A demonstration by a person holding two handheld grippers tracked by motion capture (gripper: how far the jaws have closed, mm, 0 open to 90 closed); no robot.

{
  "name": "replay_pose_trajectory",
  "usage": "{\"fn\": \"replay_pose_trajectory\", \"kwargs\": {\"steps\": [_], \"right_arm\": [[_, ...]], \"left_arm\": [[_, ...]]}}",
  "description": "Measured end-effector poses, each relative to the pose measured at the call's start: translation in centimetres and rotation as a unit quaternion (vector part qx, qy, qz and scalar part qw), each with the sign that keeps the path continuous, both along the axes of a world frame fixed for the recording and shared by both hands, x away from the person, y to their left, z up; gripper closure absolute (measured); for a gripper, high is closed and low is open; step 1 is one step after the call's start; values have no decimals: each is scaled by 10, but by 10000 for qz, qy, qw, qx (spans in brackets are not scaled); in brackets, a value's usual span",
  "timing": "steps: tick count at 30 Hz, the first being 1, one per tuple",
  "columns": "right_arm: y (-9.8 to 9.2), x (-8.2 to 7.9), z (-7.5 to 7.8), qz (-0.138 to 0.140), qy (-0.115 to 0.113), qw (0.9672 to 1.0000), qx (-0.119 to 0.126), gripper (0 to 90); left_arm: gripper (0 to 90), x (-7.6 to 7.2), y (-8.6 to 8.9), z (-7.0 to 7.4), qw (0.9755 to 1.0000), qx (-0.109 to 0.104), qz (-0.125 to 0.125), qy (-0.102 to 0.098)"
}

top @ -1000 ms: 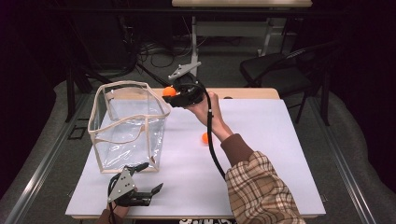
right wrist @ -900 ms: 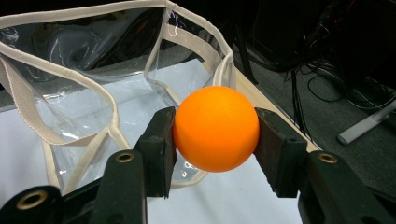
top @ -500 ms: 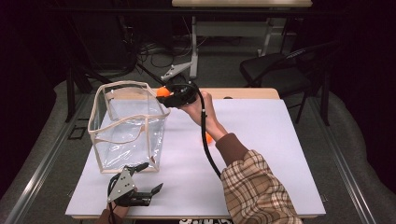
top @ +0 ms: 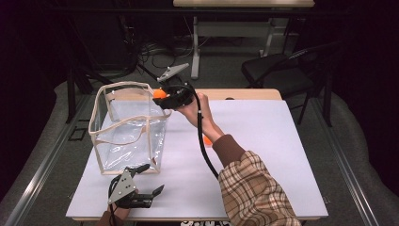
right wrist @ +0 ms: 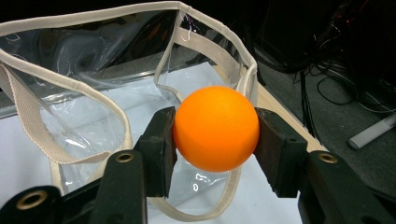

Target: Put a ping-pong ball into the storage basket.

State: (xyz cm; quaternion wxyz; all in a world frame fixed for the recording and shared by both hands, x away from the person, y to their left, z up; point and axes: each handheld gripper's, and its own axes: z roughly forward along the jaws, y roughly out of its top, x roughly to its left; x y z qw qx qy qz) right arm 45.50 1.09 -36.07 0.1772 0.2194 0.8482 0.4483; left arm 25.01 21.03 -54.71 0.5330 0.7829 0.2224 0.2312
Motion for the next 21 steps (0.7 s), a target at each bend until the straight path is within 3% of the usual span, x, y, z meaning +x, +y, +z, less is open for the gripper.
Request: {"fn": "replay_pose_trajectory", "kwargs": {"steps": [21], "right_arm": [[19,4,-11,41,138,9999,-61,508]], "left_arm": [[158,0,0,0,10000,1,0,5]]}}
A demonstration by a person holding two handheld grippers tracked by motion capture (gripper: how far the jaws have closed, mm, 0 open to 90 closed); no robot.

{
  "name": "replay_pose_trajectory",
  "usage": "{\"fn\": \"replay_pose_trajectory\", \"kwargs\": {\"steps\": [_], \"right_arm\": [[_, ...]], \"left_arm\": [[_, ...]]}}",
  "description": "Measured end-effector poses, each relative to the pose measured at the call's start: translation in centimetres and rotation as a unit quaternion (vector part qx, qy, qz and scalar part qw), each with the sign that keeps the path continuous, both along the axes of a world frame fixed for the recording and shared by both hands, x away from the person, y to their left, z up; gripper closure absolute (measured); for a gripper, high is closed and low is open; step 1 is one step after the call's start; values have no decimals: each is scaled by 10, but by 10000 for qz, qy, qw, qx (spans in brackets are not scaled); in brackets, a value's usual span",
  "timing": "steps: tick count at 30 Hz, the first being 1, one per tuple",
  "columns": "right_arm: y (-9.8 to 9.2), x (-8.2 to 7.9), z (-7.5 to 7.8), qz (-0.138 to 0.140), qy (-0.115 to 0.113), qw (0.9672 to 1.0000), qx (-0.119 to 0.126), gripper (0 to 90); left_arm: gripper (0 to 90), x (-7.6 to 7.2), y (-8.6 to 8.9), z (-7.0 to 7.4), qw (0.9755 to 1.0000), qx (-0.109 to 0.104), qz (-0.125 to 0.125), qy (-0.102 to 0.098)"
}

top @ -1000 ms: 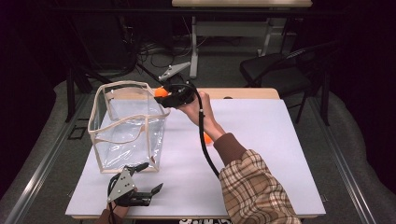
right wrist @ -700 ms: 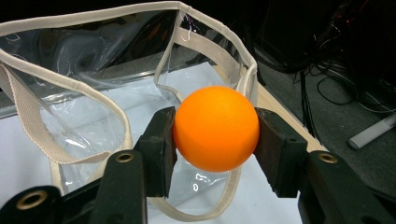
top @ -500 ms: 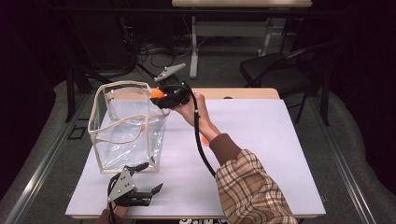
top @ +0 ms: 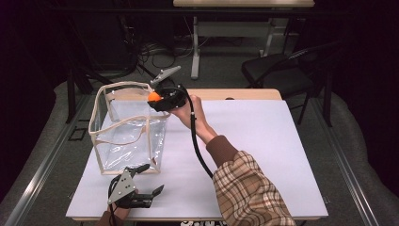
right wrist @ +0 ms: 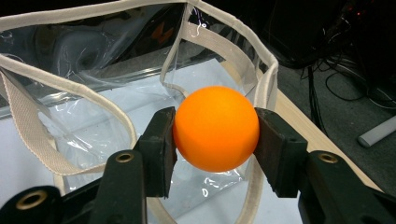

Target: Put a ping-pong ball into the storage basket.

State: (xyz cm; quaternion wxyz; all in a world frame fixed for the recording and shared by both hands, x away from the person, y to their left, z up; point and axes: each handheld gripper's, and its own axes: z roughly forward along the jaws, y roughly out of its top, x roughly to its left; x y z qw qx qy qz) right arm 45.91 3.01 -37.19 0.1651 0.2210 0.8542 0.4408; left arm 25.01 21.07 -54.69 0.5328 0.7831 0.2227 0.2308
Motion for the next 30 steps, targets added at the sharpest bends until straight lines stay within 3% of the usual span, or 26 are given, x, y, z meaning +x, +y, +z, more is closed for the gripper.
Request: {"fn": "replay_pose_trajectory", "kwargs": {"steps": [30], "right_arm": [[11,5,-15,48,306,9994,-170,503]], "left_arm": [[158,0,0,0,10000,-10,-10,-15]]}}
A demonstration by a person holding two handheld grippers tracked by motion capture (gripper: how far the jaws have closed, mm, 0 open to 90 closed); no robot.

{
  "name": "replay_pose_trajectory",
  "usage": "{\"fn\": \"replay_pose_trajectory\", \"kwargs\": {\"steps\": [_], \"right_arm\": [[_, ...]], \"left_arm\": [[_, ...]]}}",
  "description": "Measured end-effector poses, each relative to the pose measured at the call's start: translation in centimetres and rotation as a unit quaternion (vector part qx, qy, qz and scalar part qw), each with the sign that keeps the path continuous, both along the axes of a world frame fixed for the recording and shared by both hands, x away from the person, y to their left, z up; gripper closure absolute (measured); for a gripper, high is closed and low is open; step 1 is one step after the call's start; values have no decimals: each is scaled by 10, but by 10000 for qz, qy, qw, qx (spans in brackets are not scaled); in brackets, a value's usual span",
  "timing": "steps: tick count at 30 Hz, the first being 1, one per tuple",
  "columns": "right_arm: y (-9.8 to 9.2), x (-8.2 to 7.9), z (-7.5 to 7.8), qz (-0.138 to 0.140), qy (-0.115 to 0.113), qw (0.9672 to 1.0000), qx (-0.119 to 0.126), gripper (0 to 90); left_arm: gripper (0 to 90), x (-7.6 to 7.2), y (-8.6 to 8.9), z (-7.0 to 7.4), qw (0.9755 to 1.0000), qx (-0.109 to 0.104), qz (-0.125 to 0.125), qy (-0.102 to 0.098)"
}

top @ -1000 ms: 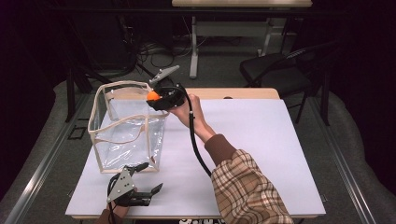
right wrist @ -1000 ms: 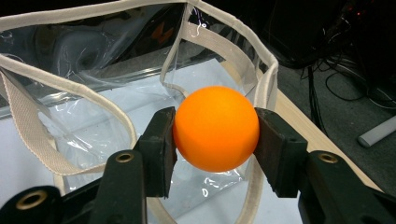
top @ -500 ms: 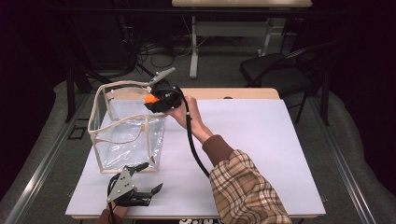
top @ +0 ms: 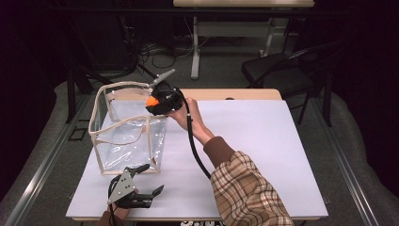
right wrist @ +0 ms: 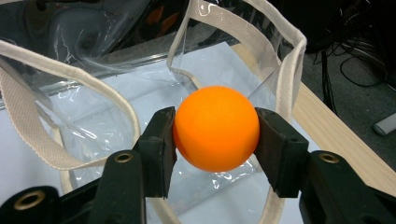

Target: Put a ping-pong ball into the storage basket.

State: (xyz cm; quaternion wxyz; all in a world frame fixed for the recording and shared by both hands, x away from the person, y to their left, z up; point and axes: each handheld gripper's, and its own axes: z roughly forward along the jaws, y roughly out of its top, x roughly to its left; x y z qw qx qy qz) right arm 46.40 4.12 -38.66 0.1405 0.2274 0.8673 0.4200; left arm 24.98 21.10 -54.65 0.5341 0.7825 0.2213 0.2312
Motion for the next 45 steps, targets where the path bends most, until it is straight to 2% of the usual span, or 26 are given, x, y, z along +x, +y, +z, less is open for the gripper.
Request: {"fn": "replay_pose_trajectory", "kwargs": {"steps": [2,4,8,13,19,23,32,39,45], "right_arm": [[0,1,-1,19,44,10000,11,499],[0,2,-2,-21,107,9999,7,427],[-5,3,0,-47,124,9999,90,338],[-22,-1,5,-28,122,9996,245,260],[-47,-8,8,-82,-4,9992,398,173],[-62,-12,8,-49,-28,9989,471,148],[-89,-23,4,-122,-129,9989,438,120],[-100,-33,-3,-129,-206,9987,440,94],[-109,-39,-13,-147,-182,9988,438,66]], "left_arm": [[158,0,0,0,10000,1,3,3],[158,0,0,0,10000,5,3,3],[157,0,0,0,10000,6,10,2],[158,0,0,0,10000,8,-2,-1],[158,0,-1,0,10000,9,-14,-8],[158,1,-1,0,10000,3,1,-3],[158,0,-1,0,10000,17,-1,8],[158,1,-1,0,10000,20,-9,-3],[158,0,0,0,10000,28,13,4]]}}
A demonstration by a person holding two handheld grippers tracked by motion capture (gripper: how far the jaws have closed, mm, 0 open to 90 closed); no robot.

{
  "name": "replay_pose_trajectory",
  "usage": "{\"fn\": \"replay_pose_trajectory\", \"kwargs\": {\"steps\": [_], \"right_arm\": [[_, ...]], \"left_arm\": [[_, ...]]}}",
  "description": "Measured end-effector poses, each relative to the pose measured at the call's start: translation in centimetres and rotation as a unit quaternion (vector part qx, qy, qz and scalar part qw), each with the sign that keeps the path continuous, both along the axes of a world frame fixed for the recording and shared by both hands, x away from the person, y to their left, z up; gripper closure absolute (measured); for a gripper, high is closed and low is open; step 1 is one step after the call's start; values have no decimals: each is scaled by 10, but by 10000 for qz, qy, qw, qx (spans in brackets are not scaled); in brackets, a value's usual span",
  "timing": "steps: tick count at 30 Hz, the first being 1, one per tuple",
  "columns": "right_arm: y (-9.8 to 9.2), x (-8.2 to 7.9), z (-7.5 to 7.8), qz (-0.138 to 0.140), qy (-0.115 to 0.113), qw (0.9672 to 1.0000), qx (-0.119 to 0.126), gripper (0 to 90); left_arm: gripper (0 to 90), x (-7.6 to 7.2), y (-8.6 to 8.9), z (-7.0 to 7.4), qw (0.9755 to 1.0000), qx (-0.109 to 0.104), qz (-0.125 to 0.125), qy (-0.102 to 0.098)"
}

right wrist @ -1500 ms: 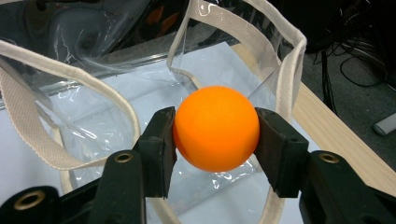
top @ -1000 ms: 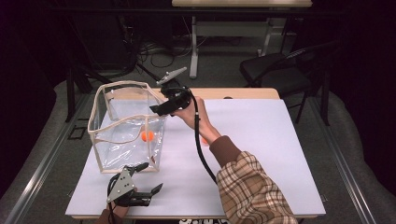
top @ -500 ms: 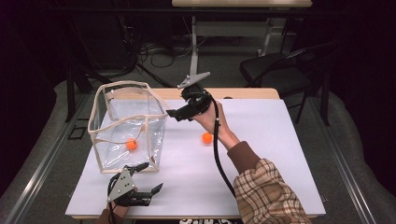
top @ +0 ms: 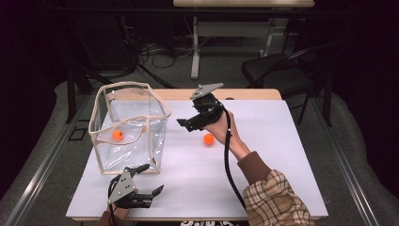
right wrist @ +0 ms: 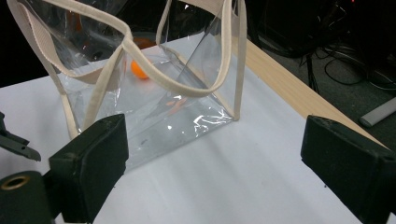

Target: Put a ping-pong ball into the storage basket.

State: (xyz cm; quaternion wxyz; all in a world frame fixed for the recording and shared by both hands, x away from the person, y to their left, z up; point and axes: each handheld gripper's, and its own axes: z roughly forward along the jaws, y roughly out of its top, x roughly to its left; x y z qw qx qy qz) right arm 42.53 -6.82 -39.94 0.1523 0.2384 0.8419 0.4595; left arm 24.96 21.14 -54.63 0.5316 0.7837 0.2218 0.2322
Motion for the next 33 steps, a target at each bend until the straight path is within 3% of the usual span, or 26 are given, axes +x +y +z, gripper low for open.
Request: {"fn": "replay_pose_trajectory", "kwargs": {"steps": [24,30,31,33], "right_arm": [[-32,-21,-43,-97,172,9998,59,0],[-33,-22,-45,-104,176,9998,57,0],[-40,-28,-59,-141,199,9997,66,0],[-43,-30,-64,-168,208,9996,68,0]], "left_arm": [[158,-3,3,0,10000,4,57,14],[158,-4,4,0,10000,21,59,-2],[157,-4,4,0,10000,14,60,-4],[158,-4,4,0,10000,9,64,-3]]}}
